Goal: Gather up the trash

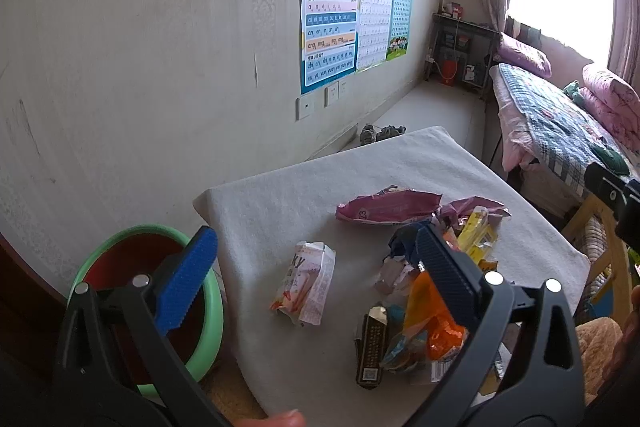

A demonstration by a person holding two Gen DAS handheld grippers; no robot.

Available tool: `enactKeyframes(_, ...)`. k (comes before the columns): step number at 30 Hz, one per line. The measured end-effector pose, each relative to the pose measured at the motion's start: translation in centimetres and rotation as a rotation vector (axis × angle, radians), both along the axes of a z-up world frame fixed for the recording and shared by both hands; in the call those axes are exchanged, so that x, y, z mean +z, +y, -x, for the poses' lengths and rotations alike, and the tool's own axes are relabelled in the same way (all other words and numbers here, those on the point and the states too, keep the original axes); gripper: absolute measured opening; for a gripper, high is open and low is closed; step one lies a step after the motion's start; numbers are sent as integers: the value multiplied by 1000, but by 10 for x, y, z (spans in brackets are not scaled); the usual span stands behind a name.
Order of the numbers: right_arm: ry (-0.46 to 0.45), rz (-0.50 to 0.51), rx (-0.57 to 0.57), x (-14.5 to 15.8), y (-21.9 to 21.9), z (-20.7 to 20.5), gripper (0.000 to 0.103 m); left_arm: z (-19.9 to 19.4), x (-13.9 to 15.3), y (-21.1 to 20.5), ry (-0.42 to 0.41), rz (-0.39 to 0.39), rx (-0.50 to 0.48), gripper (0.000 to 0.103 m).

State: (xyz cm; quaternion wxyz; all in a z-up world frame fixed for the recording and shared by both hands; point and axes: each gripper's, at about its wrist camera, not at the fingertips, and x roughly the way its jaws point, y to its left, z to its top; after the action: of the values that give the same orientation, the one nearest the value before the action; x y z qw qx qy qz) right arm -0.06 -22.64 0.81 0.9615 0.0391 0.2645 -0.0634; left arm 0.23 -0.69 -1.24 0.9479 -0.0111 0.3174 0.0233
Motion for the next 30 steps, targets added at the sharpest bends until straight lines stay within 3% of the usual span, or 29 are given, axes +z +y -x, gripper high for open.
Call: enactKeyframes(30, 22, 2, -4, -1, 4, -2, 96, -5, -6, 6, 28, 6, -2, 97)
